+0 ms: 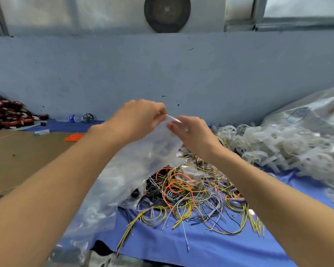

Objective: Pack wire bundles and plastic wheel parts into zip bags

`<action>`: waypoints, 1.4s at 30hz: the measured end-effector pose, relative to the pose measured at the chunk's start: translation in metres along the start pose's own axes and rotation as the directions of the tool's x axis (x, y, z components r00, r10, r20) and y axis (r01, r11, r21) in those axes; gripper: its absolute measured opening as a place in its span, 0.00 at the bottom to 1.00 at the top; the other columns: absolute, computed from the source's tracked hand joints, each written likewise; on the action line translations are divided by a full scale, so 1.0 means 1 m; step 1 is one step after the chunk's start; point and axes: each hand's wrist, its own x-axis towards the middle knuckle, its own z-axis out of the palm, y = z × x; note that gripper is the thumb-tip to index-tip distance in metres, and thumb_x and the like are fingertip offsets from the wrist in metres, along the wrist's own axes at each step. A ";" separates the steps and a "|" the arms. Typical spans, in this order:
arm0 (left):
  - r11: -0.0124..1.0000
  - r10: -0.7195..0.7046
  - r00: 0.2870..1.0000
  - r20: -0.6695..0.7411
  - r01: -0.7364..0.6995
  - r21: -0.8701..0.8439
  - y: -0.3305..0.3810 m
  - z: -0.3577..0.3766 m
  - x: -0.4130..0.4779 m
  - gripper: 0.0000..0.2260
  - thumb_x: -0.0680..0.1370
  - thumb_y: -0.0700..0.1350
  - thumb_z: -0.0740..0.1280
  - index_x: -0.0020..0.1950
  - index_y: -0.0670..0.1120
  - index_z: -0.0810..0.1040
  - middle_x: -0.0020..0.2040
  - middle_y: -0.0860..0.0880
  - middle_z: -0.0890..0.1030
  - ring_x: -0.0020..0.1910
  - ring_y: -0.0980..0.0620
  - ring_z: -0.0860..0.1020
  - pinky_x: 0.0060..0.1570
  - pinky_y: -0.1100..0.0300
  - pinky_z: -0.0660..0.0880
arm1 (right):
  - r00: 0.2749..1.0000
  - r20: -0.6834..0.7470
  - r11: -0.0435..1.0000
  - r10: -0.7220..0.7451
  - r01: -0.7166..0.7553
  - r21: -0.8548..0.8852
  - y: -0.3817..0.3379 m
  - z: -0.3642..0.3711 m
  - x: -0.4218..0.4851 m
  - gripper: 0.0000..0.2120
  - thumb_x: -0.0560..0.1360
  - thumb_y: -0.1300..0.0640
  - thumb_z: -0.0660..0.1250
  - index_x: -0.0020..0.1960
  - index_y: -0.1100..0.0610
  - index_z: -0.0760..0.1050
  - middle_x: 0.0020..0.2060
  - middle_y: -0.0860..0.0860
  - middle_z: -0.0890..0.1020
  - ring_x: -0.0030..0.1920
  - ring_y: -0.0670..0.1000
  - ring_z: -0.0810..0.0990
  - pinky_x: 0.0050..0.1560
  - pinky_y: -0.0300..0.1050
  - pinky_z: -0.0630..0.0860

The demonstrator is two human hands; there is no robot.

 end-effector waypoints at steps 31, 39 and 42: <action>0.287 -0.258 0.684 0.682 0.728 -0.622 0.114 0.206 -0.064 0.10 0.81 0.37 0.54 0.49 0.46 0.73 0.38 0.42 0.79 0.28 0.49 0.79 0.32 0.51 0.81 | 0.895 0.362 0.907 0.261 -0.098 -0.410 0.135 -0.010 -0.162 0.16 0.76 0.33 0.55 0.56 0.43 0.64 0.49 0.42 0.72 0.48 0.49 0.76 0.47 0.49 0.74; 0.093 -0.208 0.605 0.768 0.794 -0.600 0.111 0.196 -0.077 0.11 0.80 0.34 0.54 0.52 0.44 0.75 0.46 0.39 0.80 0.37 0.46 0.83 0.33 0.55 0.81 | 0.893 0.391 0.925 0.225 -0.069 -0.375 0.133 0.013 -0.162 0.21 0.72 0.29 0.53 0.53 0.43 0.62 0.50 0.42 0.73 0.49 0.48 0.77 0.44 0.48 0.72; 0.114 -0.183 0.638 0.748 0.769 -0.629 0.116 0.195 -0.076 0.13 0.80 0.35 0.55 0.52 0.46 0.77 0.47 0.44 0.81 0.38 0.51 0.82 0.37 0.55 0.82 | 0.898 0.374 0.929 0.232 -0.091 -0.357 0.135 0.016 -0.164 0.19 0.71 0.30 0.55 0.53 0.43 0.61 0.50 0.42 0.75 0.49 0.49 0.78 0.41 0.47 0.69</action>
